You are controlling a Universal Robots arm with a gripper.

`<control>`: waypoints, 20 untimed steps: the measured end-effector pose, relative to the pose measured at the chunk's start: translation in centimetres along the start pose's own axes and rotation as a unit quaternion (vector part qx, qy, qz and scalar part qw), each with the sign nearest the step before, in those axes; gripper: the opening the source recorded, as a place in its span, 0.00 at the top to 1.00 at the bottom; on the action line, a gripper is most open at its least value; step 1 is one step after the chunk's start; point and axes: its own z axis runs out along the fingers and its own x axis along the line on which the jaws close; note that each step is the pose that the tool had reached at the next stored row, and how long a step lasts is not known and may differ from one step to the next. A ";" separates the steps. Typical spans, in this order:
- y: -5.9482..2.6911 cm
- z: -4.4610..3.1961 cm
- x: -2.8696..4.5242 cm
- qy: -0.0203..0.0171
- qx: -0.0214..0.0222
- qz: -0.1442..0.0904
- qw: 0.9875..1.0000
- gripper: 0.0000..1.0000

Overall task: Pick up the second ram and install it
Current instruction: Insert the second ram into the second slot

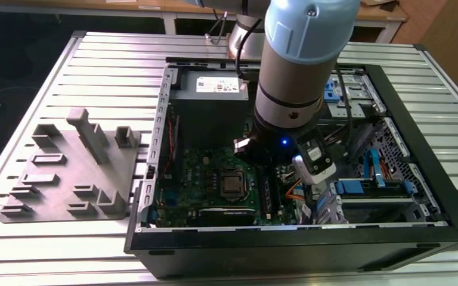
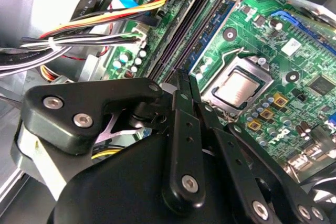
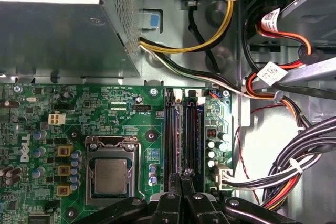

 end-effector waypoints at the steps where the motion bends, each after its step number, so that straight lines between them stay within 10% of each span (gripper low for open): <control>1: 0.00 0.00 0.01 0.000 0.000 0.000 1.000 0.91; 20: -0.01 0.23 0.15 0.000 0.000 0.000 1.000 0.91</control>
